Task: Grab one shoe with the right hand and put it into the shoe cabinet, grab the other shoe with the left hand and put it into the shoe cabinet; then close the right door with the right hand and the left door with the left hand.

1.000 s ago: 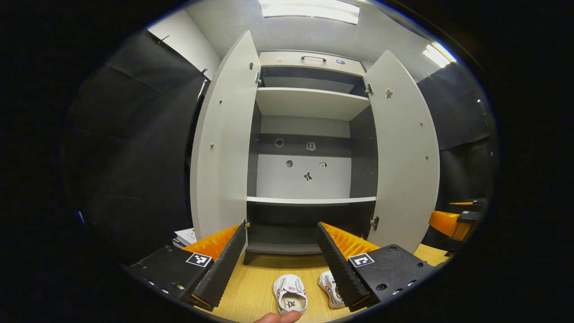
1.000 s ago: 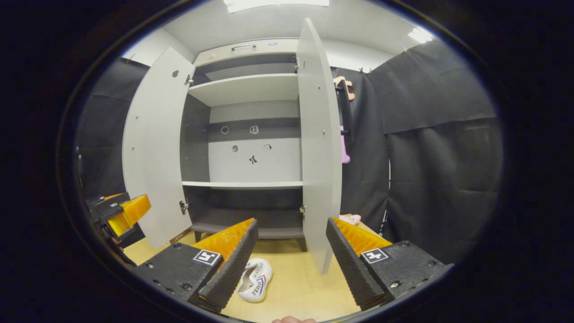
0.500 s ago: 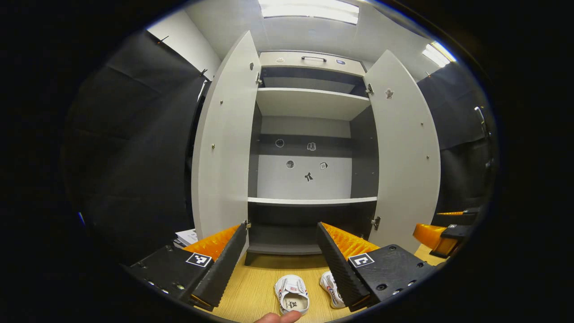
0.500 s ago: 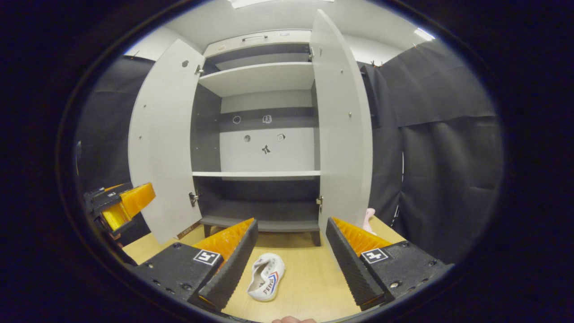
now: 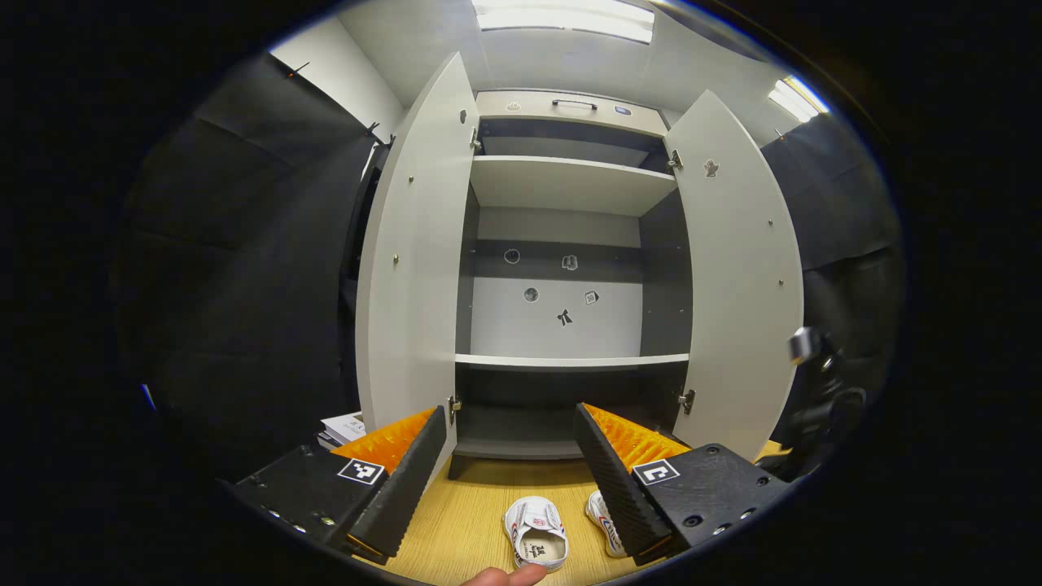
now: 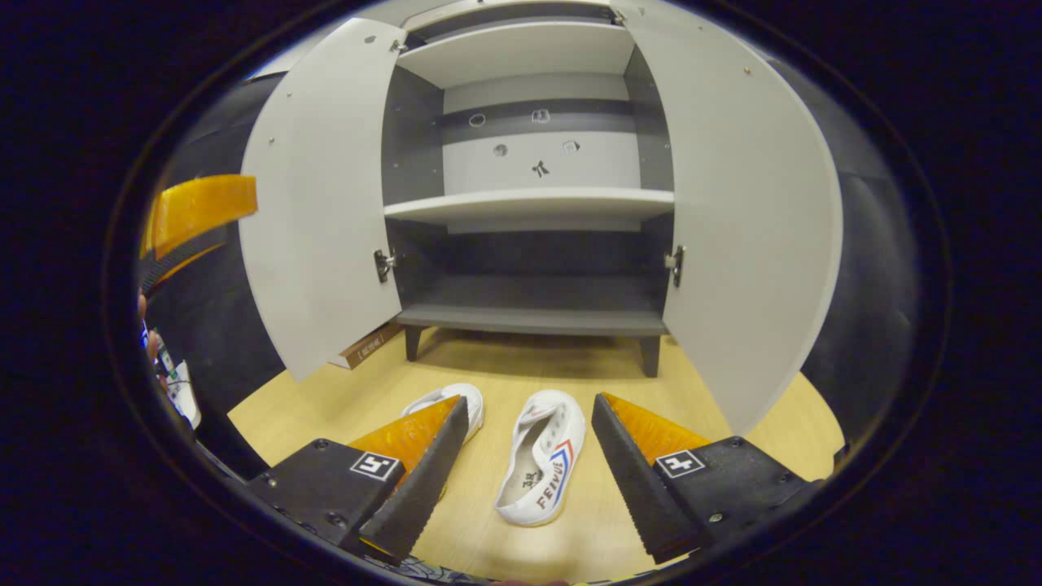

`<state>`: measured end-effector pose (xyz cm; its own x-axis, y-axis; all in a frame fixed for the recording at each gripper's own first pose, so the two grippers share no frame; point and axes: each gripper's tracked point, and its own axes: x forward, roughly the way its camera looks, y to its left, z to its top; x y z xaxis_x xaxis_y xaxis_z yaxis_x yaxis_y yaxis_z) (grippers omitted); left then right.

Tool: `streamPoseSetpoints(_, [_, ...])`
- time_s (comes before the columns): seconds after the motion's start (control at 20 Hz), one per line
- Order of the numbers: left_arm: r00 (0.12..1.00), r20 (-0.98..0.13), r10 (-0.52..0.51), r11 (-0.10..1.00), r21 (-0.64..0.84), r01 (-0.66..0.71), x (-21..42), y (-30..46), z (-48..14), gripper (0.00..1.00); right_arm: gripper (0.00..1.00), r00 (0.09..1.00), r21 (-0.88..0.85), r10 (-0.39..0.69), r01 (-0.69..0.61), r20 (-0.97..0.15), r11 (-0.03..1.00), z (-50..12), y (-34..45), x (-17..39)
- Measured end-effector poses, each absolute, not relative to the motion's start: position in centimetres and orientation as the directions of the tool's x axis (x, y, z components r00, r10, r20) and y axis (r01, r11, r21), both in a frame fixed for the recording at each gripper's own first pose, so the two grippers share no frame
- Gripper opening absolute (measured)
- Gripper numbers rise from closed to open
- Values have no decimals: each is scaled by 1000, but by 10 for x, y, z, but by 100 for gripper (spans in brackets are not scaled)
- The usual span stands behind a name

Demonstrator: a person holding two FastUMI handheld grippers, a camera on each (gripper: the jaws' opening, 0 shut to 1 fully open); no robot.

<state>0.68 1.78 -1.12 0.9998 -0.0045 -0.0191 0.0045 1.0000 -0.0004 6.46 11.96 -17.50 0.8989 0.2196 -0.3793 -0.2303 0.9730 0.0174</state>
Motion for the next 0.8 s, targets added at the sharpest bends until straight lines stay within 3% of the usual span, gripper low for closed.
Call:
streamPoseSetpoints(0.1, [1000, -23, -3, 1000, 4, 3, 7, 21, -13, 95, 99, 873, 46, 225, -228, -432, 973, -202, 127, 71])
streamPoseSetpoints(0.15, [1000, -23, -1, 1000, 9, 1, 7, 23, -14, 95, 94, 862, 55, 228, -228, -453, 972, -212, 130, 74])
streamPoseSetpoints(0.2, [1000, -24, 3, 1000, 13, -2, 8, 25, -14, 95, 99, 852, 63, 233, -230, -469, 971, -222, 133, 78])
streamPoseSetpoints(0.4, [999, -42, 7, 1000, 5, -7, 11, 32, -22, 95, 99, 808, 68, 243, -246, -537, 967, -255, 143, 89])
streamPoseSetpoints(0.8, [997, -73, 30, 1000, -3, -30, 18, 52, -33, 95, 84, 750, 89, 243, -240, -616, 967, -299, 158, 115])
